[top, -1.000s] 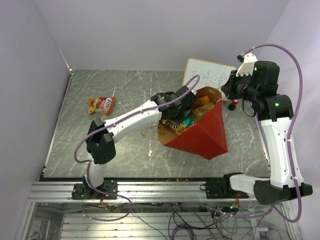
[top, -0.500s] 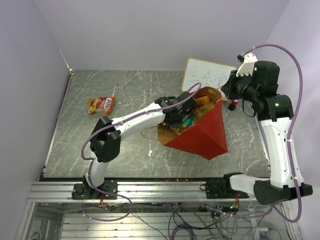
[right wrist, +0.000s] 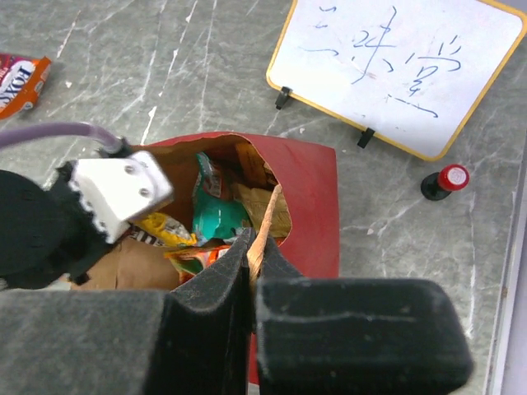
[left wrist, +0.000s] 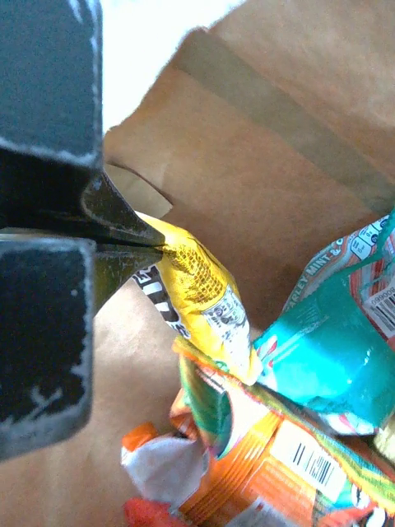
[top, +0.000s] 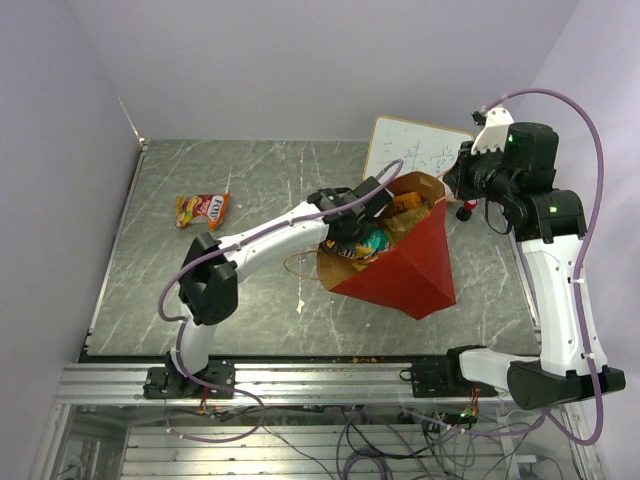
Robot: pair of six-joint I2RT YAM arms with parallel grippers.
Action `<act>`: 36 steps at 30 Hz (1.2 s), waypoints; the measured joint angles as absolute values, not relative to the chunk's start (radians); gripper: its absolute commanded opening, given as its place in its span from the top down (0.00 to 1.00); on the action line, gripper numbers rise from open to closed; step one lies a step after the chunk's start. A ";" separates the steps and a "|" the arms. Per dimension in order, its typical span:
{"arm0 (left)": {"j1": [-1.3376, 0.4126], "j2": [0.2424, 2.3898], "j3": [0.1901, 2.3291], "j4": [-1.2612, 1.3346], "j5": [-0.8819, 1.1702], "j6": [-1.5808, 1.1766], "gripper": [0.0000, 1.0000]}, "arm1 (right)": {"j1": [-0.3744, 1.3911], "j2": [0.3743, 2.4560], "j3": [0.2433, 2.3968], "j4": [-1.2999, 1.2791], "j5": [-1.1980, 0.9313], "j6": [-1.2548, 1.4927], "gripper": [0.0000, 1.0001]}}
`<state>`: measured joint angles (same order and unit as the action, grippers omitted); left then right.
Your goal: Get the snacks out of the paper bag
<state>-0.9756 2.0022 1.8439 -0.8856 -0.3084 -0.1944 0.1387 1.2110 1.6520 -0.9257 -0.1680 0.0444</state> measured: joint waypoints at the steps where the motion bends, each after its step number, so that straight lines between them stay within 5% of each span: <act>1: -0.976 1.989 1.842 -0.886 -0.302 -0.195 0.93 | 0.139 1.211 1.651 -0.925 -0.168 0.036 1.00; 16: -0.946 1.690 1.831 -0.896 -0.249 -0.260 0.93 | 0.191 1.249 1.693 -0.911 -0.207 -0.299 1.00; 36: -0.651 1.464 1.816 -0.903 -0.085 -0.435 0.93 | 0.366 1.325 1.922 -1.087 -0.351 -0.667 1.00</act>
<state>-0.6514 1.4643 1.8164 -0.9031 -0.0849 -0.4355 0.3664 1.3251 1.9221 -1.0870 -0.3511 -0.6666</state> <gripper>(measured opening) 0.078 0.004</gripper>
